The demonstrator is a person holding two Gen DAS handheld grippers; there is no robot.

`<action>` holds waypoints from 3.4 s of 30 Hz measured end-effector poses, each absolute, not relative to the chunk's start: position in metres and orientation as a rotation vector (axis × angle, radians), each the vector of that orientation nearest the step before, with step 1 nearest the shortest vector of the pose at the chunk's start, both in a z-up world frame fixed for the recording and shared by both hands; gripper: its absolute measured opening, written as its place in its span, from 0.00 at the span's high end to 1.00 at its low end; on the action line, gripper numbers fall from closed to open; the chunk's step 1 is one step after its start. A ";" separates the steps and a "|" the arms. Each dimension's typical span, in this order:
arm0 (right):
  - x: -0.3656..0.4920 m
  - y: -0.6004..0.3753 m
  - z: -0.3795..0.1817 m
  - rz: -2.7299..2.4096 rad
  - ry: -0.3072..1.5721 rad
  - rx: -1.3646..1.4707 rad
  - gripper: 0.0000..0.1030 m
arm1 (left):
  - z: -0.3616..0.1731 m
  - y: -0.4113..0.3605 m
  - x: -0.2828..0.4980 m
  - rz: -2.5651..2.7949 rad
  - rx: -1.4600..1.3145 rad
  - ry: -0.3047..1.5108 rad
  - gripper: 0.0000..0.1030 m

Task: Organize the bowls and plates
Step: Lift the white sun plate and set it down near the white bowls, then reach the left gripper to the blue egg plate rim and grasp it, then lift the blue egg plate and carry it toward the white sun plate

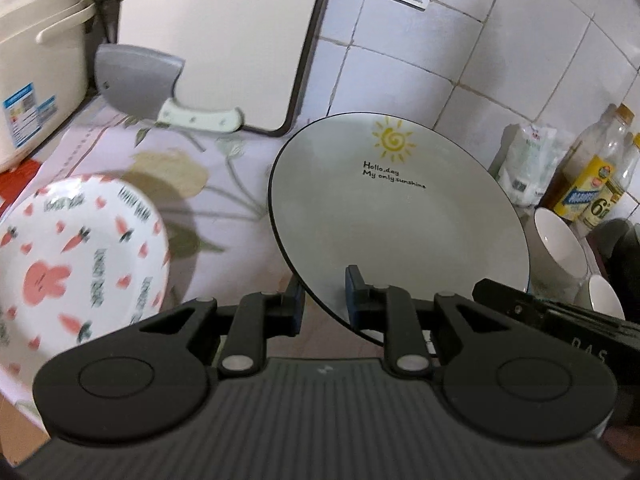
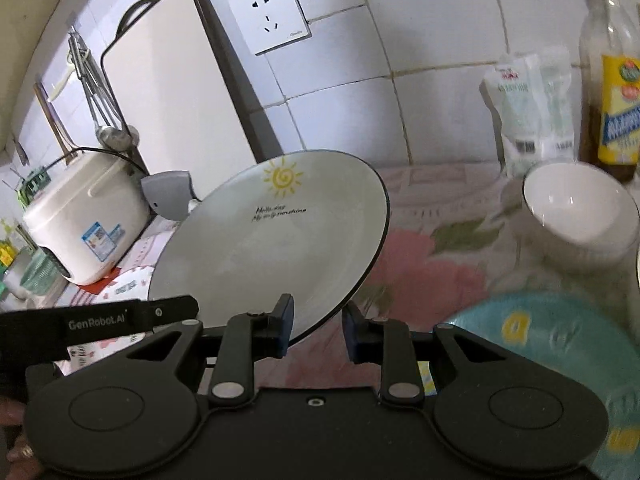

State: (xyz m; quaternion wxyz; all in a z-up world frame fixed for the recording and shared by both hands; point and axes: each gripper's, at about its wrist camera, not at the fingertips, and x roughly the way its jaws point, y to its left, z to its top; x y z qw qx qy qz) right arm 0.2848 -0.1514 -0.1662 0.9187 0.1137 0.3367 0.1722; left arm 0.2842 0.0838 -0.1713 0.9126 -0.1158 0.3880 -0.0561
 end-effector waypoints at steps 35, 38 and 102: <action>0.286 -0.195 -0.153 0.347 0.711 0.221 0.75 | -0.202 0.053 0.351 -0.063 -0.297 0.964 0.65; 0.257 -0.213 -0.135 0.361 0.664 0.209 0.67 | -0.186 0.044 0.327 -0.140 -0.291 0.934 0.65; 0.158 -0.304 -0.251 0.154 0.625 0.356 0.58 | -0.226 -0.064 0.228 -0.327 -0.109 0.940 0.76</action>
